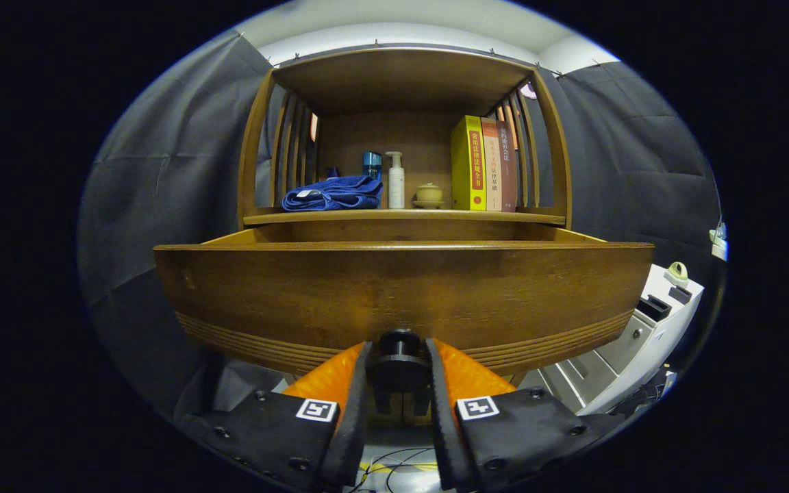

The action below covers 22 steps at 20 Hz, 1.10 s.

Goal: Pull open the drawer, take out the items inside it, and place them on the countertop above the cabinet.

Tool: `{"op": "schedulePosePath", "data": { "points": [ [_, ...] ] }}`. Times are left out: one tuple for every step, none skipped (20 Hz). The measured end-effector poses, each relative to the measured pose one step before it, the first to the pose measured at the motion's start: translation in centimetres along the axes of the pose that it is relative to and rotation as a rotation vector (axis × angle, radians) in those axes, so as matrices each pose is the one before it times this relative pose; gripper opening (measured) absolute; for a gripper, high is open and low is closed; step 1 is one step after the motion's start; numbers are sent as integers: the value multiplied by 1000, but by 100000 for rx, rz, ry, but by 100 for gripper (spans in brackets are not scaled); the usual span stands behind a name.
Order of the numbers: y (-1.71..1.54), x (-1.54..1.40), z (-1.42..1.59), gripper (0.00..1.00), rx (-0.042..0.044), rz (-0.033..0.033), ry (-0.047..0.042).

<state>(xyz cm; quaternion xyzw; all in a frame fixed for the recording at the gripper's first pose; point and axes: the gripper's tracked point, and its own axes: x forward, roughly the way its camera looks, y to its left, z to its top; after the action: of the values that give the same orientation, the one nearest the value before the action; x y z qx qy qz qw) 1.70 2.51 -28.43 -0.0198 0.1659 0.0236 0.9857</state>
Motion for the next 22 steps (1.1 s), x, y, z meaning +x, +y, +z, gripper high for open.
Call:
{"op": "schedulePosePath", "data": {
  "points": [
    [336, -217, -25, 57, 16, 1275, -258],
    [428, 45, -9, 64, -512, 1724, -86],
    [337, -34, -65, 71, -1115, 1102, 9],
    [187, -109, -22, 78, -1110, 564, -83],
    [138, -51, -29, 86, -573, 417, -58],
    [121, -56, 82, 89, -27, 307, -238],
    [-9, -19, 80, 92, 134, 184, -475],
    [93, -66, 106, 96, 519, 525, -358],
    [-83, -138, 45, 99, 603, 369, -247],
    [-160, -125, 237, 99, 734, -66, -552],
    [-185, -242, 413, 99, 1001, 57, -1150],
    [-87, -464, 690, 99, 1052, 430, -2009],
    [-64, -556, 925, 99, 659, 649, -2542],
    [-165, -768, 978, 99, 490, 570, -2507],
    [-158, -644, 1104, 99, 546, 511, -2606],
    [-271, -727, 1513, 99, 816, 150, -3138],
    [-438, -493, 1727, 99, 1100, -326, -3264],
    [-335, -308, 2030, 99, 1396, -362, -3633],
    [-494, -365, 2183, 99, 1503, -510, -3942],
    [-484, -290, 2406, 99, 928, -436, -3963],
    [-495, 0, 2200, 98, 34, -470, -3456],
    [-376, 457, 1889, 98, -278, -52, -2840]
  ]
}}
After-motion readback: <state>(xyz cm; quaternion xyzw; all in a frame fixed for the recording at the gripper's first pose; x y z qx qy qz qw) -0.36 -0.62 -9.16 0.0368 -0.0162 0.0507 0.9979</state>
